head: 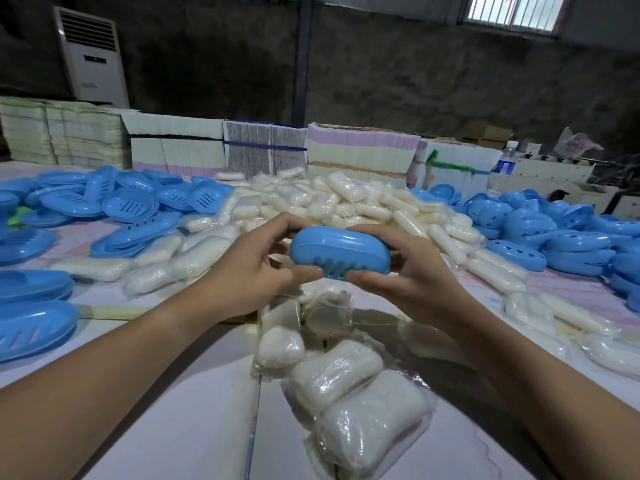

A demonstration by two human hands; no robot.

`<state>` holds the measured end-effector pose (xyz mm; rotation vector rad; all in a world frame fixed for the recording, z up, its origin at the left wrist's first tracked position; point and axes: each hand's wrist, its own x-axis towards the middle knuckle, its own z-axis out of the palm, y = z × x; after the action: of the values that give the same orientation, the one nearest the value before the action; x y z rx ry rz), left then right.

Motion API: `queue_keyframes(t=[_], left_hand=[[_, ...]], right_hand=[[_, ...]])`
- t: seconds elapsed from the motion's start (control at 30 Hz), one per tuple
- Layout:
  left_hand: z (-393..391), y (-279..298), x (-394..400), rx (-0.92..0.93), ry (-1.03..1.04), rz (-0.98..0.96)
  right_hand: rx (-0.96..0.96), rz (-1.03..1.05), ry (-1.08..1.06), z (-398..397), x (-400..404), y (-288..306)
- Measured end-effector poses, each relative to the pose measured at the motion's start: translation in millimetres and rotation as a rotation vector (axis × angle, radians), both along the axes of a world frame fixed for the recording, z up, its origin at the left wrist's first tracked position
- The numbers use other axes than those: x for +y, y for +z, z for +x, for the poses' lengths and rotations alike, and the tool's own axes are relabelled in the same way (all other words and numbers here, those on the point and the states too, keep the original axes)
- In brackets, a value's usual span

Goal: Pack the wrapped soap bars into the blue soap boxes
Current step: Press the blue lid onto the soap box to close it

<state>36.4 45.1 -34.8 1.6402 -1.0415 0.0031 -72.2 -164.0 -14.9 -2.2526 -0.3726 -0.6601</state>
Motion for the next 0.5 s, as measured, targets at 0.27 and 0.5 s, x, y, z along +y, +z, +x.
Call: queue_keyframes(t=[0.27,0.5], left_hand=[[-0.3,-2.7,-1.7,0.07,-0.05,-0.045],[2.8,-2.3,-3.1,-0.024,0.006,-0.064]], right_hand=[[0.018,0.066,0.009,1.5,-0.4,-1.6],[-0.03,-0.018,-0.096,0.1,-3.3,3.1]])
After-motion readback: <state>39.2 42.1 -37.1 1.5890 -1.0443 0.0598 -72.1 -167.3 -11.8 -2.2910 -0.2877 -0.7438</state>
